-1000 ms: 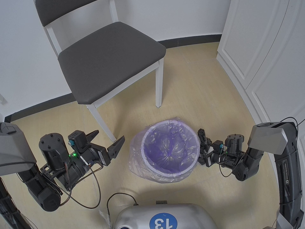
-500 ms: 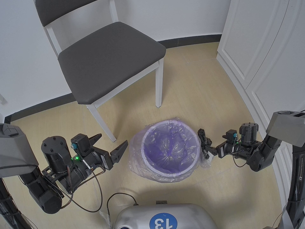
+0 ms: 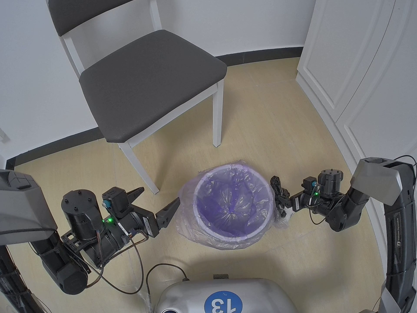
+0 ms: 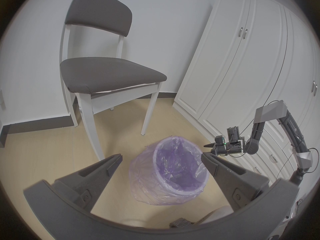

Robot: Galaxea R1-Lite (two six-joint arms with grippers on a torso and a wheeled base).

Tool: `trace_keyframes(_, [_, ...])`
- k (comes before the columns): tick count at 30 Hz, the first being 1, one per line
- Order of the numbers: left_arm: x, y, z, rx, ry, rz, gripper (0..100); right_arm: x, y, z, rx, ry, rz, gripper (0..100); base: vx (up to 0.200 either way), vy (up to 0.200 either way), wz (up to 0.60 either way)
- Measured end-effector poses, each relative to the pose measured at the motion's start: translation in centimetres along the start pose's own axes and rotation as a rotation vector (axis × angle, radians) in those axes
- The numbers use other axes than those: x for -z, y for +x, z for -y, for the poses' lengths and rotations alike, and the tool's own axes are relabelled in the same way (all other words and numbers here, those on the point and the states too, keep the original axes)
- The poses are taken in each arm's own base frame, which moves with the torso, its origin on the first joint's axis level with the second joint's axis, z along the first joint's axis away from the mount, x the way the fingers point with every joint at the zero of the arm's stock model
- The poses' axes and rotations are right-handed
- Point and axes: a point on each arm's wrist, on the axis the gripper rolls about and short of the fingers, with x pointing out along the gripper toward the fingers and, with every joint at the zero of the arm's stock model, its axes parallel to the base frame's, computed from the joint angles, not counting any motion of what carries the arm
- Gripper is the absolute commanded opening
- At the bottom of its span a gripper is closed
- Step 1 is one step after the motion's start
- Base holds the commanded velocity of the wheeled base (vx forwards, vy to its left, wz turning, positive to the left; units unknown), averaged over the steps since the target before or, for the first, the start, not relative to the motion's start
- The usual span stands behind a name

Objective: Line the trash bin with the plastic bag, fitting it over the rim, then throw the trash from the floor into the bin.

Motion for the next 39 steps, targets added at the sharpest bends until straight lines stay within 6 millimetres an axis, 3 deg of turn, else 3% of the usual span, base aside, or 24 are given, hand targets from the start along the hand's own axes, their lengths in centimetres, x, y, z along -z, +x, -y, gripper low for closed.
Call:
trace_keyframes(12, [0.4, 0.0, 0.5, 0.020, 0.003, -0.016, 100, 1.8, 2.5, -0.5, 0.002, 0.090, -0.027, 100, 0.000, 0.000, 0.00])
trace_keyframes(23, [0.5, 0.1, 0.7, 0.027, 0.004, -0.022, 100, 1.0, 4.5, -1.0, 0.013, 0.206, 0.007, 100, 0.000, 0.000, 0.00])
trace_keyframes(33, [0.7, 0.2, 0.8, 0.029, 0.005, -0.029, 100, 1.2, 5.2, -0.9, 0.031, 0.219, -0.012, 100, 0.000, 0.000, 0.00])
trace_keyframes(34, [0.8, 0.2, 0.8, 0.031, 0.006, -0.030, 100, 1.2, 5.2, -0.9, 0.031, 0.219, -0.012, 0, 0.000, 0.000, 0.00])
trace_keyframes(39, [0.9, 0.2, 0.9, 0.032, 0.006, -0.035, 100, 1.2, 5.2, -0.9, 0.031, 0.219, -0.011, 0, 0.000, 0.000, 0.00])
